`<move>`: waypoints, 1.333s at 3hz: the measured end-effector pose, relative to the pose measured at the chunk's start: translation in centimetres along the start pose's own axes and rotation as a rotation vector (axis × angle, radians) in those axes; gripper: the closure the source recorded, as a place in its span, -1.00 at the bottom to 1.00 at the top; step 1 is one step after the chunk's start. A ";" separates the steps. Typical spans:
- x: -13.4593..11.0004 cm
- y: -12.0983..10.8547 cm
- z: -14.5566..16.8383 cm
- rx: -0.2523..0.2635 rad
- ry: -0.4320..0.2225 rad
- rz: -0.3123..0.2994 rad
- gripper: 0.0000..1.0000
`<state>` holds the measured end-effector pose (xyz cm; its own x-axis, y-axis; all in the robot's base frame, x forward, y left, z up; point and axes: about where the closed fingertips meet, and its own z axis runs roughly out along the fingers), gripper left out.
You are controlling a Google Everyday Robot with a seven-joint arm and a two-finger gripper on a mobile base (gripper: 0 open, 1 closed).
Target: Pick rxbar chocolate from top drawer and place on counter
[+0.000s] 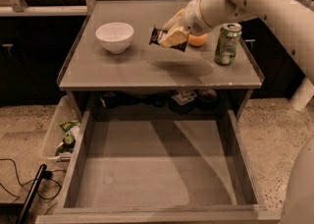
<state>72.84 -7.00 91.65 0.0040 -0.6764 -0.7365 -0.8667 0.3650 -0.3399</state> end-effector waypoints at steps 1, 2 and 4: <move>1.3 1.2 1.4 -0.060 0.006 0.053 1.00; 2.8 1.6 3.0 -0.110 0.023 0.088 1.00; 2.9 1.6 3.1 -0.113 0.024 0.089 0.63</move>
Offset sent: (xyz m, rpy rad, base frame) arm 0.0069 0.0009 -0.0653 0.0253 0.2087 0.0252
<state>72.99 -6.38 87.14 -0.0860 -0.6606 -0.7458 -0.9139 0.3503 -0.2050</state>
